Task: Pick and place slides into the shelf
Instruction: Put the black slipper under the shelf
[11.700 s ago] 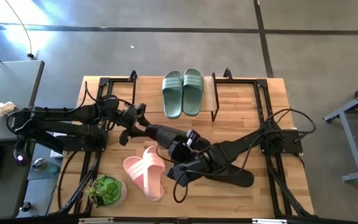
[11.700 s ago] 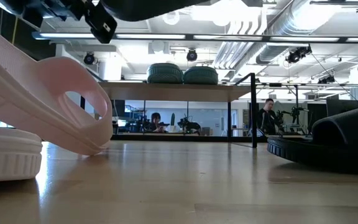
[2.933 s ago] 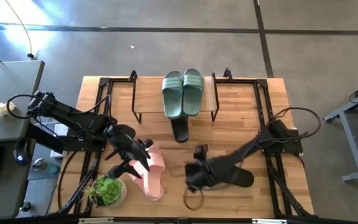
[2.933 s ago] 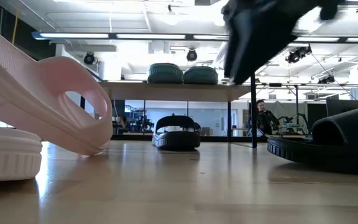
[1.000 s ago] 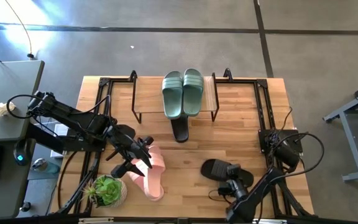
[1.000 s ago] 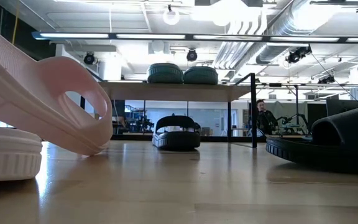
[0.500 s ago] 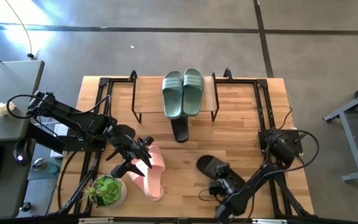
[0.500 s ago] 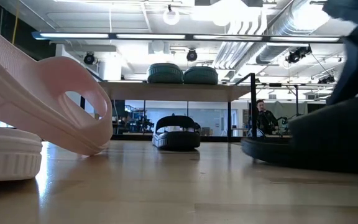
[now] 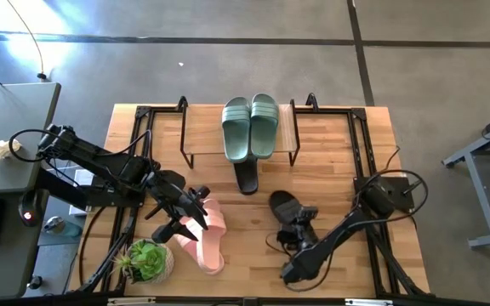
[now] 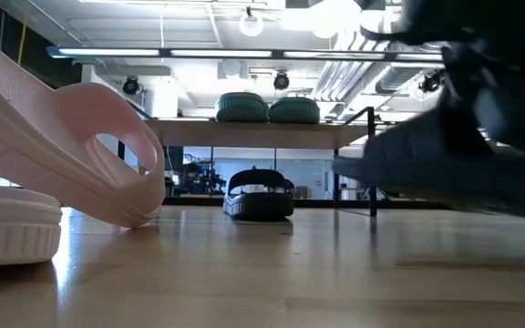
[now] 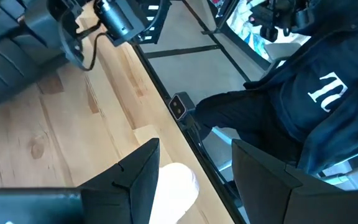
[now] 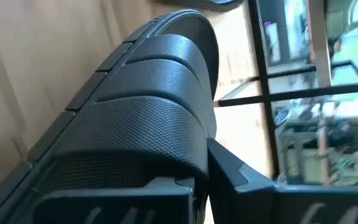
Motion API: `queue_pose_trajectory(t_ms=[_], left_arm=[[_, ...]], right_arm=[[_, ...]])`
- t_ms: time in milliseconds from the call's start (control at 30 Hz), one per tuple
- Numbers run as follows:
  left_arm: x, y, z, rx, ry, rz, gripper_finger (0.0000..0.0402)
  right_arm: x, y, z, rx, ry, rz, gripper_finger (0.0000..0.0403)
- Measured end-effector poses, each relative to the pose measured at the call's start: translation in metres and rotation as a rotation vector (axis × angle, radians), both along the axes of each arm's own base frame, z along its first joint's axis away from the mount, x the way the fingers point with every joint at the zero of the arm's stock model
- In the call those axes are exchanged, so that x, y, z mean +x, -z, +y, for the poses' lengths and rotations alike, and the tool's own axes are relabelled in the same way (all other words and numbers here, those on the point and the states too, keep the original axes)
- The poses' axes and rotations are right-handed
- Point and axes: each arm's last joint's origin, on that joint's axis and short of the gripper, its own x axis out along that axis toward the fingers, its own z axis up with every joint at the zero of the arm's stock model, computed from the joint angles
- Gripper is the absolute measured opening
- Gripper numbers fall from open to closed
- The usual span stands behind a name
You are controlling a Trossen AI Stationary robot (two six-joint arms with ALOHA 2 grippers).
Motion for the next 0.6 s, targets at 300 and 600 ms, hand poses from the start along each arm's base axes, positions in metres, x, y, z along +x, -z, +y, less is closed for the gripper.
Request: queue_pose_trajectory(t_ms=[300, 600], left_arm=[[0.0, 0.001, 0.001, 0.016, -0.021, 0.011, 0.0184], [0.006, 0.013, -0.001, 0.035, -0.024, 0.078, 0.0184]], right_arm=[[0.035, -0.009, -0.035, 0.07, 0.168, -0.049, 0.0001], [0.058, -0.01, -0.082, 0.019, 0.244, -0.043, 0.0001]])
